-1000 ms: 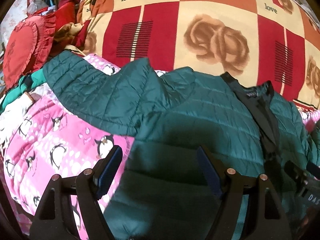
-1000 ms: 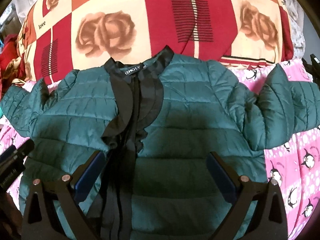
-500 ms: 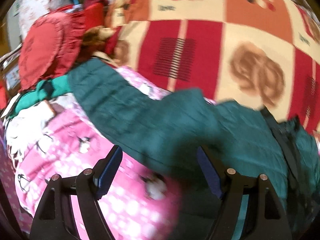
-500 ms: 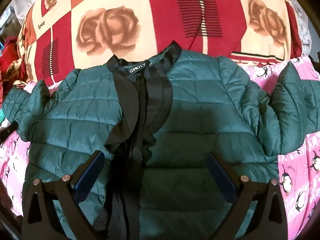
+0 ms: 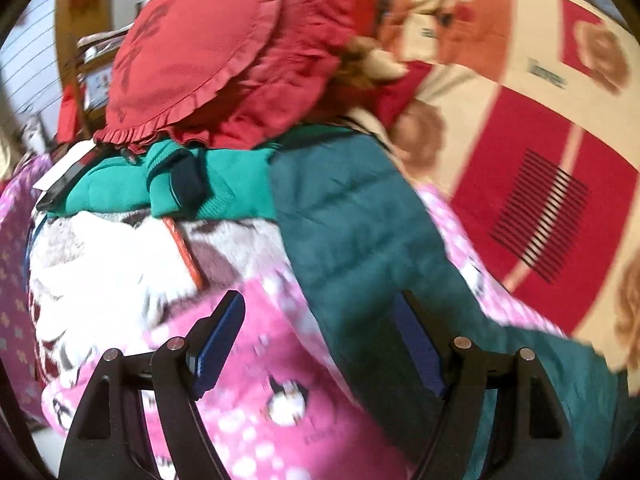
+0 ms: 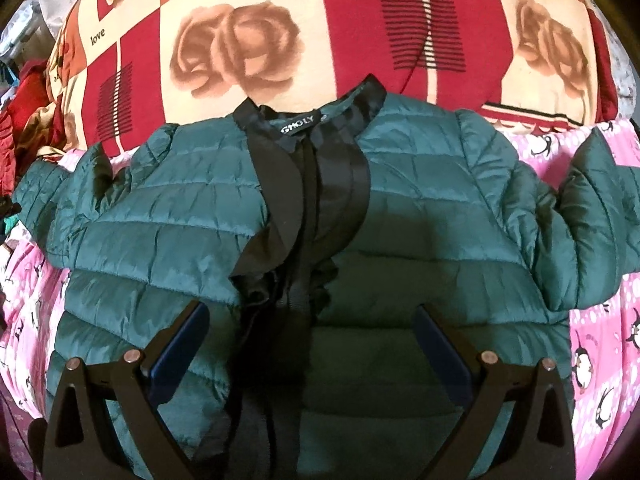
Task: Fold large clothes
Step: 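Move the left tool to the sleeve nearest it and grasp it, then fold the grasped sleeve and side panel across the jacket body with the left tool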
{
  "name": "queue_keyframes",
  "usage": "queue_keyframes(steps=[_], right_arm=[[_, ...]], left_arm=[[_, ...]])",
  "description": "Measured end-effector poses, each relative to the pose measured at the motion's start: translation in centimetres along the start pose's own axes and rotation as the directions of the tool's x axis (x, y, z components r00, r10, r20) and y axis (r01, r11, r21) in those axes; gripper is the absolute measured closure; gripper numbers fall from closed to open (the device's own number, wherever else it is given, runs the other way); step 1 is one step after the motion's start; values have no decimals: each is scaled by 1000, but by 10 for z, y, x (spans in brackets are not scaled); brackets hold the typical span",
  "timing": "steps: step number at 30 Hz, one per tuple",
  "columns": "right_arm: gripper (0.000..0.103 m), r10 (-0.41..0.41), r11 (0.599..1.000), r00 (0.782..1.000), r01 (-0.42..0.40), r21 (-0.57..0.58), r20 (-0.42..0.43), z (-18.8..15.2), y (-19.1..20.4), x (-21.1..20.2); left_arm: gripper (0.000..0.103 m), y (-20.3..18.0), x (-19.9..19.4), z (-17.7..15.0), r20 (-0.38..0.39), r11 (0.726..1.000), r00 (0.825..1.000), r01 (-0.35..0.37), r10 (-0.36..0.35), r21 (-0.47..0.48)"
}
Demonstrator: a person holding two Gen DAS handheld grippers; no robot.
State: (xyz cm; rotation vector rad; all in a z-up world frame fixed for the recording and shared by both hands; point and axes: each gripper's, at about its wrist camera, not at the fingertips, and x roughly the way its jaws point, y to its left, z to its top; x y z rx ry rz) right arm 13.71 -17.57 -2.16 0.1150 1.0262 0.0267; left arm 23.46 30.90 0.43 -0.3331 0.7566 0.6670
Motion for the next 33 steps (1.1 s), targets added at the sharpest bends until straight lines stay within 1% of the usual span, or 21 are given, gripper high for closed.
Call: queue_keyframes(steps=[2, 3, 5, 7, 8, 10, 11, 12, 14, 16, 19, 22, 25, 27, 31, 33], right_arm=[[0, 10, 1000, 1000, -10, 1, -10, -1, 2, 2], [0, 14, 1000, 1000, -14, -1, -12, -1, 2, 3], [0, 17, 1000, 1000, -17, -5, -9, -2, 5, 2], [0, 4, 1000, 1000, -4, -19, -9, -1, 7, 2], [0, -1, 1000, 1000, 1, -25, -11, -1, 7, 2], [0, -8, 1000, 1000, 7, -29, -21, 0, 7, 5], [0, -4, 1000, 1000, 3, -26, -30, 0, 6, 7], [0, -3, 1000, 999, 2, -21, -38, -1, 5, 9], [0, -16, 1000, 999, 15, -19, -48, -2, 4, 13], [0, -22, 999, 999, 20, -37, -42, -4, 6, 14], [0, -27, 997, 999, 25, -68, -37, -4, 11, 12], [0, -26, 997, 999, 24, -73, -33, -5, 13, 9], [0, -21, 998, 999, 19, -60, -40, -8, 13, 7], [0, -17, 998, 999, 15, -59, -40, -11, 14, 5], [0, -17, 998, 1000, 16, -67, -25, -15, 14, -6], [0, -18, 997, 1000, 17, -70, -14, -16, 13, -12]], left_arm=[[55, 8, 20, 11, -7, 999, 1000, -28, 28, -24], [65, 10, 27, 15, -5, 999, 1000, -30, 29, -34], [76, 13, 40, 20, -5, 999, 1000, -17, 17, -43], [84, 13, 57, 26, -53, 999, 999, 3, -5, -48], [93, 12, 62, 26, -70, 998, 997, 18, -22, -57], [97, 14, 72, 28, -89, 996, 995, 30, -37, -84], [101, 15, 73, 28, -83, 994, 996, 35, -43, -99], [103, 16, 74, 28, -76, 992, 995, 49, -58, -112], [103, 14, 72, 27, -69, 994, 996, 49, -56, -96], [103, 8, 65, 27, -54, 998, 997, 45, -47, -53], [103, 8, 43, 28, -13, 994, 994, 105, -105, -28], [103, 11, 11, 24, 20, 985, 984, 175, -175, 2], [103, 13, -11, 20, 36, 979, 978, 204, -205, 25], [103, 13, -26, 16, 40, 970, 969, 243, -244, 32], [103, 4, -64, 6, 74, 949, 949, 300, -307, 91], [103, -5, -86, 0, 87, 929, 930, 346, -358, 129]])
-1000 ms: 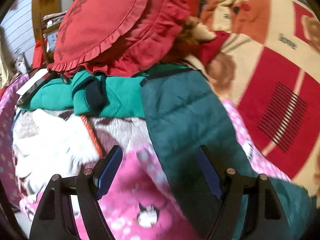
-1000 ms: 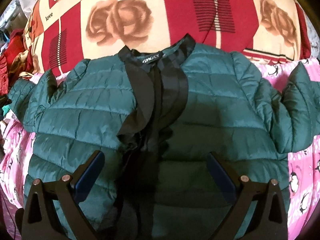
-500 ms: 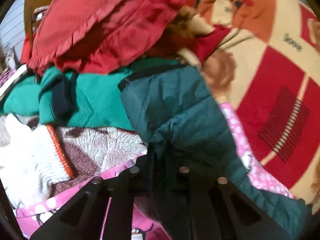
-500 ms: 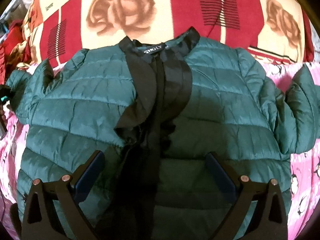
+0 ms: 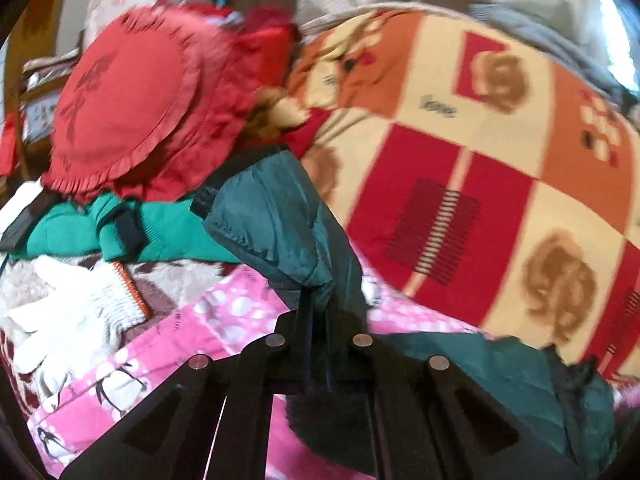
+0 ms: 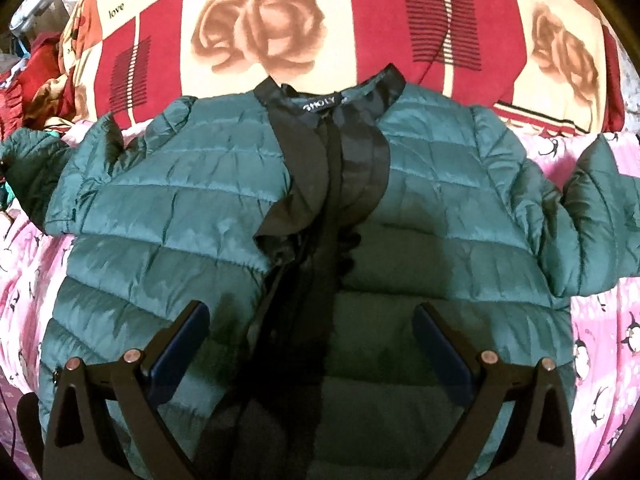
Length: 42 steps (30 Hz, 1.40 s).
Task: Fold large clothes
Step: 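Fold the grasped sleeve and side panel across the jacket body with the left tool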
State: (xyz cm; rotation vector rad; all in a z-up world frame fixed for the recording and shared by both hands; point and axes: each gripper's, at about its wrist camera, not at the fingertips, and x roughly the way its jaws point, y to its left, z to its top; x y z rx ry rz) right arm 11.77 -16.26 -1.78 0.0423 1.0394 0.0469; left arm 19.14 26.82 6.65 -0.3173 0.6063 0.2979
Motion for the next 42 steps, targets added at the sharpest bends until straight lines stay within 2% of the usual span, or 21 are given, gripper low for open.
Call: queue_keyframes(steps=[6, 9, 11, 16, 20, 23, 31, 33, 36, 38, 42], right_arm=[[0, -1, 999, 1000, 1, 34, 20, -3, -12, -16], [0, 14, 998, 999, -16, 58, 32, -5, -19, -23], [0, 21, 997, 998, -25, 76, 56, -6, -25, -29], [0, 21, 994, 998, -27, 105, 60, -4, -38, -36], [0, 1, 994, 999, -7, 109, 54, -1, -47, -35], [0, 16, 988, 998, -24, 152, 53, 0, -60, -34], [0, 67, 951, 997, -76, 298, 40, -8, -98, -27], [0, 86, 946, 996, -93, 311, 37, -11, -101, -24], [0, 114, 937, 993, -122, 327, 43, -13, -103, -24], [0, 136, 931, 990, -144, 335, 47, -13, -102, -24], [0, 181, 918, 982, -188, 349, 51, -11, -100, -23]], left_arm=[[103, -54, -39, -18, 2, 985, 991, 136, -137, 107], [103, -84, -61, -38, -38, 963, 975, 224, -221, 147], [103, -106, -64, -51, -79, 949, 965, 259, -248, 179], [103, -148, -66, -91, -161, 919, 949, 306, -272, 249], [103, -178, -64, -125, -243, 896, 926, 352, -291, 269], [103, -195, -63, -148, -280, 882, 914, 372, -293, 290], [103, -225, -52, -193, -380, 867, 882, 401, -279, 295], [103, -228, -52, -200, -388, 863, 881, 402, -273, 306], [103, -232, -57, -207, -381, 857, 888, 393, -259, 335], [103, -231, -60, -208, -390, 849, 883, 402, -260, 344], [103, -220, -71, -203, -447, 826, 841, 468, -306, 314]])
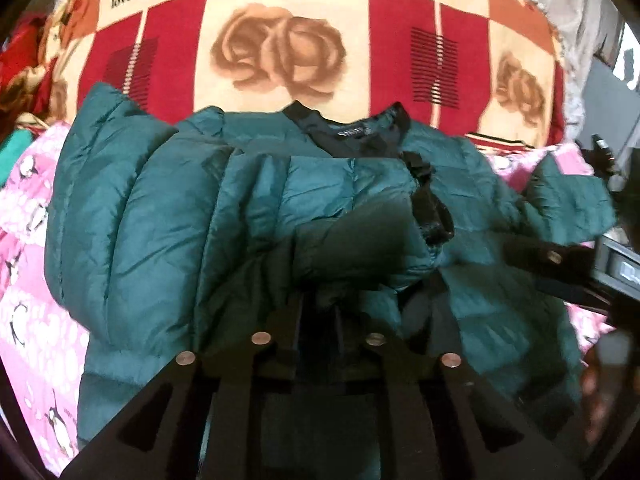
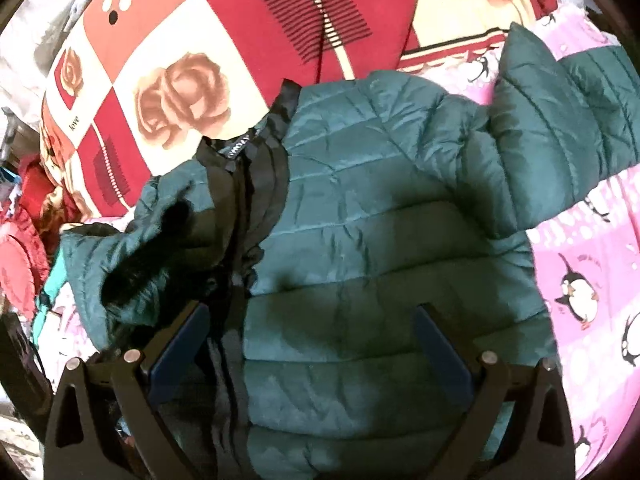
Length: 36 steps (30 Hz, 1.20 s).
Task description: Fold large clothes
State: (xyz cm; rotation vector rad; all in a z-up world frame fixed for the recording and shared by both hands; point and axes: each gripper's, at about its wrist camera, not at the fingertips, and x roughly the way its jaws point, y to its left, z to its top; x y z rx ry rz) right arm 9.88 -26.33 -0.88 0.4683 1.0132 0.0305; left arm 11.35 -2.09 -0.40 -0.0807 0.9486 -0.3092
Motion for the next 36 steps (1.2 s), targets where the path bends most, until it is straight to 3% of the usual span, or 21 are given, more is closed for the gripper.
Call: queue_keyframes(steps=[1, 3, 6, 10, 18, 20, 21, 23, 25, 27, 32, 36], right_arm=[[0, 15, 1000, 1000, -15, 3, -3, 0, 3, 1], [0, 37, 999, 999, -37, -2, -1, 1, 9, 2], [0, 65, 998, 998, -65, -10, -14, 0, 20, 8], [0, 119, 993, 991, -120, -17, -55, -2, 39, 20], [3, 67, 982, 995, -79, -174, -73, 1, 86, 62], [22, 49, 972, 994, -69, -225, -92, -1, 97, 76], [43, 35, 968, 994, -59, -242, -102, -2, 101, 81], [52, 17, 966, 997, -36, -258, -75, -3, 103, 77], [77, 38, 965, 999, -46, -259, -36, 1, 96, 60], [87, 65, 972, 998, -62, -227, 6, 9, 82, 40], [89, 21, 983, 994, -2, -182, 104, 33, 47, 4], [90, -81, 979, 986, 106, -174, 148, 49, 22, -4]], left_arm=[[103, 4, -8, -1, 4, 1000, 1000, 30, -30, -7], [91, 14, -26, -1, 28, 995, 995, 92, -92, -23], [89, 28, -45, -1, 52, 988, 988, 145, -143, -43], [89, 57, -72, -3, 102, 995, 991, 88, -83, -45], [89, 126, -78, -12, 82, 982, 995, -43, 59, -186], [89, 137, -79, -15, 86, 975, 993, -55, 75, -215], [89, 140, -79, -16, 93, 974, 992, -66, 88, -219], [89, 142, -78, -17, 99, 972, 990, -79, 103, -222], [89, 143, -75, -16, 99, 970, 990, -76, 101, -230], [89, 143, -72, -15, 98, 969, 991, -71, 96, -235], [89, 136, -59, -13, 83, 969, 992, -68, 90, -236], [89, 128, -52, -10, 74, 972, 994, -65, 83, -227]])
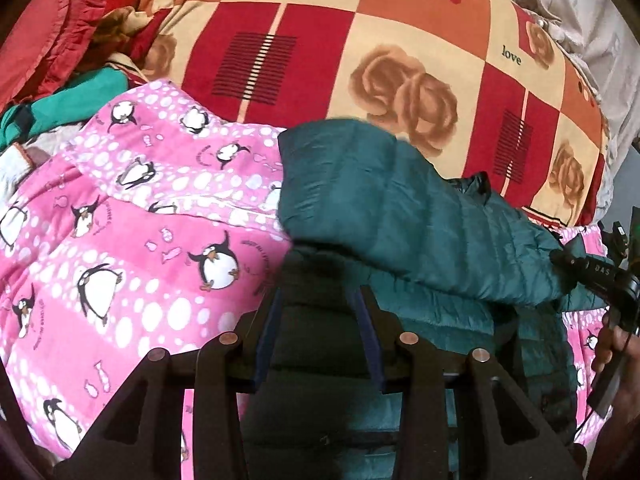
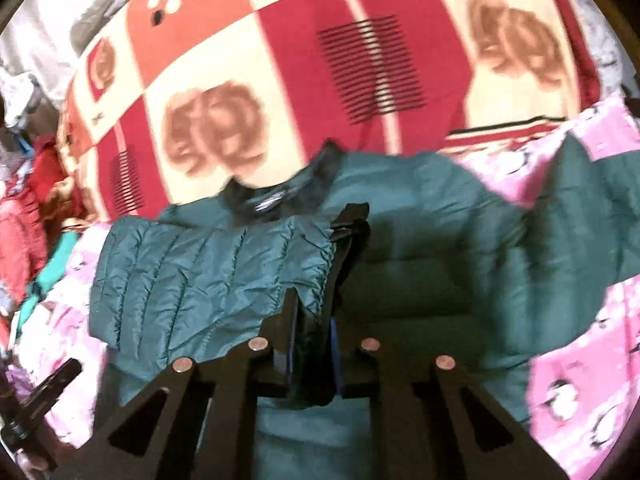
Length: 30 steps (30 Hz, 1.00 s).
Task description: Fold large clothes
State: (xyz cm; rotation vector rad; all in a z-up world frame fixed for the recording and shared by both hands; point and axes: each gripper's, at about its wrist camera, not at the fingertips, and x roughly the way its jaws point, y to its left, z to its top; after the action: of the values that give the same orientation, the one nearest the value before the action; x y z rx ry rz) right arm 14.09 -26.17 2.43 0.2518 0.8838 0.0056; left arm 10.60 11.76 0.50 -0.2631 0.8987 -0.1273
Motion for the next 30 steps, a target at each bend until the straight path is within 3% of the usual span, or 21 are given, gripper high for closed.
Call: queue_keyframes(steps=[6, 11, 14, 16, 17, 20, 22, 25, 30], right_arm=[[91, -195, 978, 981, 195, -71, 10, 15, -28, 13], [91, -282, 957, 959, 280, -77, -18, 24, -43, 43], [85, -235, 972, 970, 235, -6, -58, 26, -52, 54], [60, -209, 976, 977, 211, 55, -40, 24, -54, 41], [55, -194, 979, 981, 194, 66, -10, 22, -51, 29], [49, -173, 985, 984, 173, -12, 32, 19, -25, 5], [37, -119, 989, 993, 119, -92, 11, 17, -2, 2], [34, -56, 987, 997, 47, -151, -55, 17, 22, 21], [34, -80, 985, 993, 65, -159, -89, 23, 31, 73]], left_arm=[[89, -5, 6, 4, -9, 1000, 1000, -16, 16, 16], [89, -10, 12, 7, -13, 999, 999, -30, 30, 19], [89, -18, 15, 16, 1, 999, 1000, -30, 30, 23], [89, -26, 17, 23, 15, 999, 999, -31, 31, 42], [89, -31, 20, 28, 27, 998, 999, -42, 41, 54], [89, -44, 35, 46, 56, 996, 997, -64, 60, 62], [89, -49, 45, 54, 67, 994, 995, -84, 80, 63], [89, -57, 69, 65, 77, 990, 989, -129, 124, 65], [89, -57, 100, 66, 49, 979, 981, -192, 188, 75]])
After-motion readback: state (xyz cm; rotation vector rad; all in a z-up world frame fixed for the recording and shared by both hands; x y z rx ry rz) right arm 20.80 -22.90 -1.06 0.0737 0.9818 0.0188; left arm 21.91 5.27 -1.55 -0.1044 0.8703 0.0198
